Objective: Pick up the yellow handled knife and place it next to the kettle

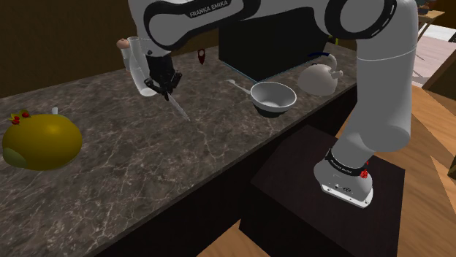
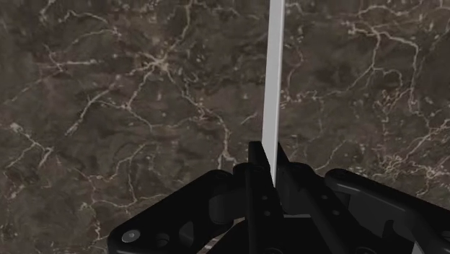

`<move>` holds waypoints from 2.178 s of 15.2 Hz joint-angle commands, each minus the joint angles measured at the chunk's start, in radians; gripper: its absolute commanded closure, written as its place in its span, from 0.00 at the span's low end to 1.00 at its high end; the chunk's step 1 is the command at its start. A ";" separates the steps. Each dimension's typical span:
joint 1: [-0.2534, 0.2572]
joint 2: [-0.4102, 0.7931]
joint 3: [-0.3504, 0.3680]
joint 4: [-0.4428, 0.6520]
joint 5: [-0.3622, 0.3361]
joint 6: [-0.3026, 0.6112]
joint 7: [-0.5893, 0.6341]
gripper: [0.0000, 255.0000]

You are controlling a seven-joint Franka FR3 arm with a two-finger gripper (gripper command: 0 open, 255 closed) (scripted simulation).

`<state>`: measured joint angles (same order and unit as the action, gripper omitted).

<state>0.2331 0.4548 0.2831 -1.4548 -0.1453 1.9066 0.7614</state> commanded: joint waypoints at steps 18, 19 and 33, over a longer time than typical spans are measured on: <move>0.019 0.004 0.005 0.261 0.004 -0.255 -0.014 1.00; 0.021 0.008 0.005 0.280 0.003 -0.271 -0.014 1.00; -0.089 -0.214 -0.009 0.063 0.068 -0.266 -0.120 1.00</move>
<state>0.1634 0.2819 0.2774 -1.3360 -0.0897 1.6236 0.6611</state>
